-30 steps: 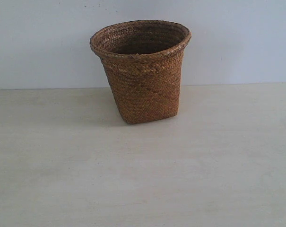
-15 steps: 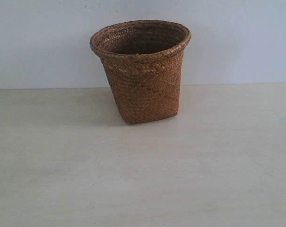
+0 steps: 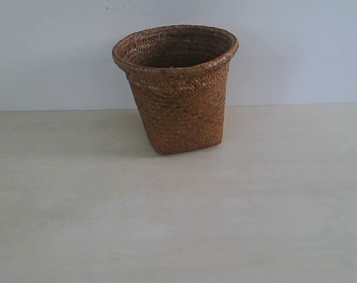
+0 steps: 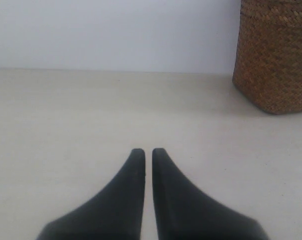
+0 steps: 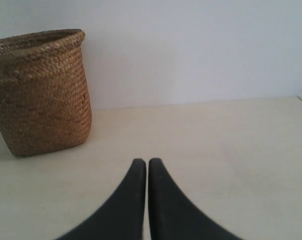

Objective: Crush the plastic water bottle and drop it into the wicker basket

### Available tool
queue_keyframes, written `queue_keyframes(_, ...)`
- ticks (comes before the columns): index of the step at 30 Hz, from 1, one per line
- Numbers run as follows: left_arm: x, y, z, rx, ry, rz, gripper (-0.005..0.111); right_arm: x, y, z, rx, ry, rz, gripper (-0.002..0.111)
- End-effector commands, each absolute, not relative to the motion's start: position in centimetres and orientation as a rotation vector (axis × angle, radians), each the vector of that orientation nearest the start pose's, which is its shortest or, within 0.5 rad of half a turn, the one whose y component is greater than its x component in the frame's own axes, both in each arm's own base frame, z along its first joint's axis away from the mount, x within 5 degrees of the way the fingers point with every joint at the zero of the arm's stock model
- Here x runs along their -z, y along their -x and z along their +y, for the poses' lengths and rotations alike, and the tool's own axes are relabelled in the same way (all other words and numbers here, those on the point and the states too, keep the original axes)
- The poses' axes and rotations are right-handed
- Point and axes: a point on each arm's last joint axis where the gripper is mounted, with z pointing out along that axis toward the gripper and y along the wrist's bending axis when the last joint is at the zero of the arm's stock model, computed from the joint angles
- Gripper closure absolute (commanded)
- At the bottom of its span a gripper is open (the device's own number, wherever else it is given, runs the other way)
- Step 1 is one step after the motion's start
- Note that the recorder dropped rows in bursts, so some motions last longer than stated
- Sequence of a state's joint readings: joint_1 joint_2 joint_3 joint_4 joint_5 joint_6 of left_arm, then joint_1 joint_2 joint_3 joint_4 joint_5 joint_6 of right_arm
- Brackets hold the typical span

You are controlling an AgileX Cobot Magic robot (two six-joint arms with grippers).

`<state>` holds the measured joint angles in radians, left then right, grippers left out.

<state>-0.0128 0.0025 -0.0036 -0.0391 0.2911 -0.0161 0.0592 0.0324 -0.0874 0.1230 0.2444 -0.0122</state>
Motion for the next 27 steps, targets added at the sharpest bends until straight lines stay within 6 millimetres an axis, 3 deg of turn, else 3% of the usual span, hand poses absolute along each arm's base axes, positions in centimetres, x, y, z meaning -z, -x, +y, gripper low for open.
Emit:
queue_keyframes(1, -18.7, -5.5, -0.1, 0.054, 0.03, 1.775, 0.102, -19.5, -5.8, 0.5, -0.122, -0.022, 1.694, 0.108)
queue_keyframes(8, -18.7, -5.5, -0.1, 0.054, 0.03, 1.775, 0.102, -18.4, -5.4, 0.5, -0.092, 0.016, 1.806, 0.108)
queue_keyframes(27, -18.7, -5.5, -0.1, 0.052, 0.028, 1.775, 0.102, -18.4, -5.4, 0.5, -0.096, 0.013, 1.81, 0.108)
